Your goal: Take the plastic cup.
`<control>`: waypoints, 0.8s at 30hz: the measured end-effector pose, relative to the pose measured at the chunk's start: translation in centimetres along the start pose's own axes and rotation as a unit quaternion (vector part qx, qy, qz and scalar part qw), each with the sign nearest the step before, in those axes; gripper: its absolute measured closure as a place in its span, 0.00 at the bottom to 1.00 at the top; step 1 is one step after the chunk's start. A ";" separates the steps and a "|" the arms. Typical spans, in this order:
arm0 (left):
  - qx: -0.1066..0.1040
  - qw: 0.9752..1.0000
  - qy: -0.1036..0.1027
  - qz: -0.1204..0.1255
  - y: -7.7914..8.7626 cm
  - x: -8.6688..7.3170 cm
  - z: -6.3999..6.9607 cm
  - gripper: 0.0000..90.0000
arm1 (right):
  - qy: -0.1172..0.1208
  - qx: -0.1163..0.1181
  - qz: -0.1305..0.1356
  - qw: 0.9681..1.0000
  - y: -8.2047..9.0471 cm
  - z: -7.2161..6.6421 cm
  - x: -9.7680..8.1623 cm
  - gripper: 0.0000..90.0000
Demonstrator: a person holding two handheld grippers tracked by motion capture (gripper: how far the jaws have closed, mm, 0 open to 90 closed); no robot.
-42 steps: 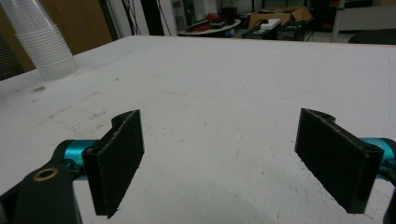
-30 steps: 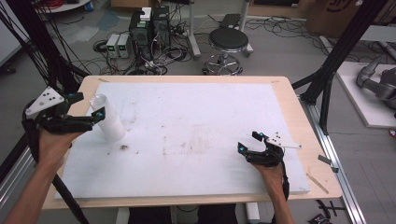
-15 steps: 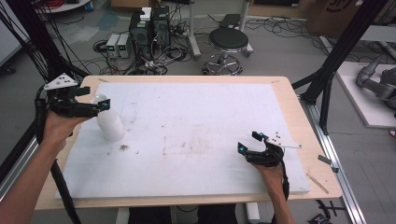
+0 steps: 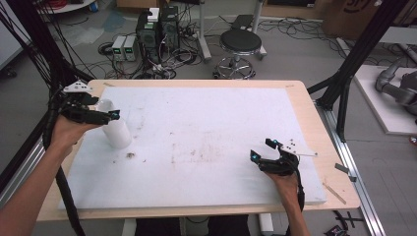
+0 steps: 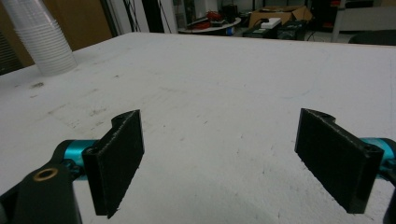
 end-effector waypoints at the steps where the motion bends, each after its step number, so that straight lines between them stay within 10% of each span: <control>1: 0.003 1.000 0.000 -0.009 -0.2 -0.1 0.0 0.04 | 0.000 0.000 0.000 1.000 0.0 0.0 0.0 0.17; 5: -0.006 1.000 -0.005 -0.016 -0.2 -0.2 0.0 0.19 | 0.000 0.000 -0.002 1.000 0.0 0.0 0.0 0.17; 24: -0.006 0.999 -0.008 -0.048 -0.8 -0.5 0.3 0.29 | 0.002 -0.003 -0.002 1.000 -0.1 0.0 0.0 0.17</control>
Point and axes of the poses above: each handheld gripper's, and its own axes: y roughly backward along the jaws, x roughly out of its top, z roughly to its right, the point moved 1 cm from there along -y, roughly forward along the jaws, and after that the axes turned 3 degrees about -y, right-handed, at the moved point
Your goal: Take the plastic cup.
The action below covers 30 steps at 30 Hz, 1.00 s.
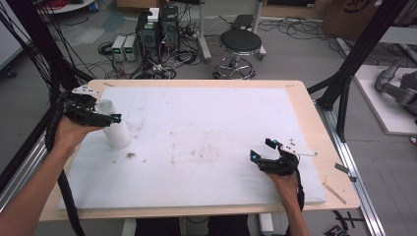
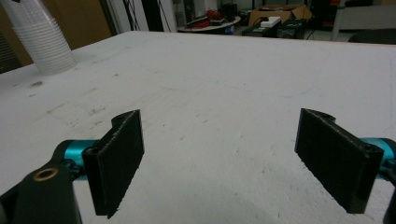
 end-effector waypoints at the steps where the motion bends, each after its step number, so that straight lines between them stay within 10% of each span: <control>1: 0.001 1.000 0.000 0.000 0.0 0.0 0.0 0.29 | -0.001 0.000 0.000 1.000 0.0 0.0 0.0 0.17; 30: 0.000 1.000 -0.004 0.003 0.8 0.5 0.3 0.39 | -0.003 0.000 -0.004 1.000 0.0 0.0 0.0 0.17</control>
Point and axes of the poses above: each handheld gripper's, and its own axes: y roughly backward along the jaws, x roughly out of its top, z roughly to its right, the point moved 1 cm from there along -y, roughly forward along the jaws, and after that the axes turned 3 degrees about -y, right-handed, at the moved point
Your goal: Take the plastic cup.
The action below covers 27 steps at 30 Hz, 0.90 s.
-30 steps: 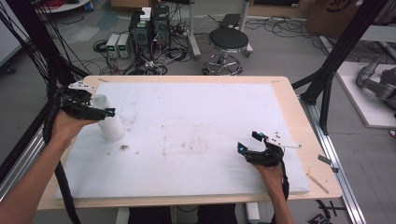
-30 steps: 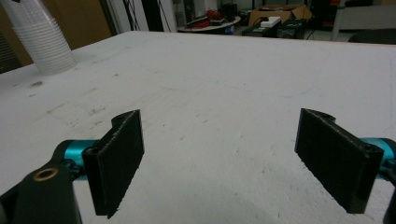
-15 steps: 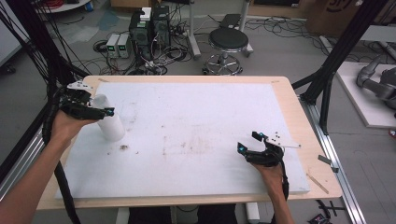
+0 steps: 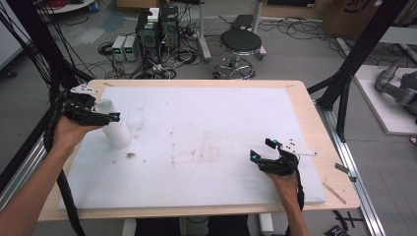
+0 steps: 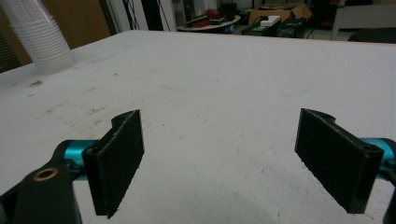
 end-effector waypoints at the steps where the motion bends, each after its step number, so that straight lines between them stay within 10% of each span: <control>1: 0.001 1.000 -0.002 -0.001 0.2 0.2 0.0 0.39 | 0.000 0.000 0.000 1.000 0.0 0.0 0.0 0.17; 27: 0.025 0.997 -0.054 0.048 8.3 8.1 0.8 0.39 | 0.001 0.000 0.003 1.000 0.0 0.1 0.0 0.17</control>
Point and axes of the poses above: each handheld gripper's, and its own axes: y roughly backward along the jaws, x roughly out of its top, z roughly to its right, the point moved 1 cm from there along -y, roughly forward along the jaws, and after that the axes turned 3 degrees about -y, right-handed, at the moved point
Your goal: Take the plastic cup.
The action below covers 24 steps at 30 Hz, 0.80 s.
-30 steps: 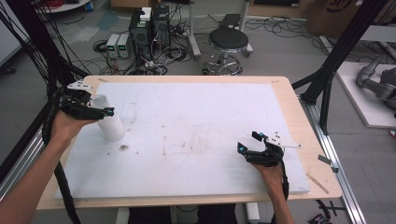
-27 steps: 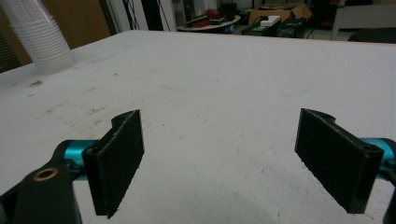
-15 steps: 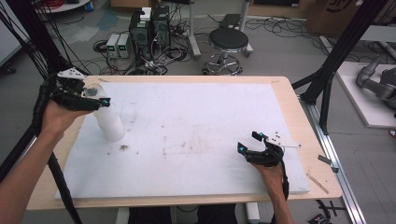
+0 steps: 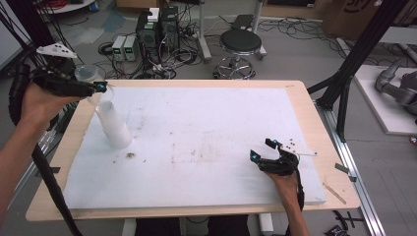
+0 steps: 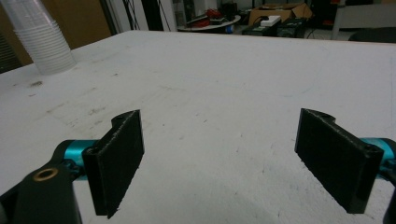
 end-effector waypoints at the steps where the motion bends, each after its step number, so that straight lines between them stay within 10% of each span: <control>1: 0.000 1.000 0.000 0.000 0.0 0.0 0.0 0.39 | 0.000 0.000 0.000 1.000 0.0 0.0 0.0 0.17; 13: -0.040 0.997 -0.022 0.055 0.7 -1.0 3.6 0.40 | -0.004 0.003 0.001 1.000 0.1 0.1 0.0 0.17; 21: -0.121 0.985 -0.054 0.109 -0.3 -1.2 8.7 0.40 | -0.004 0.000 0.001 1.000 0.1 0.0 0.0 0.17; 24: -0.160 0.976 -0.055 0.136 -1.9 -1.8 11.0 0.40 | 0.002 -0.005 0.001 1.000 0.1 -0.1 0.0 0.17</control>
Point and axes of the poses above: each handheld gripper's, and its own axes: y roughly backward along the jaws, x roughly out of its top, z roughly to its right, the point moved 1 cm from there along -y, roughly forward along the jaws, and after that the axes turned 3 degrees about -y, right-handed, at the moved point
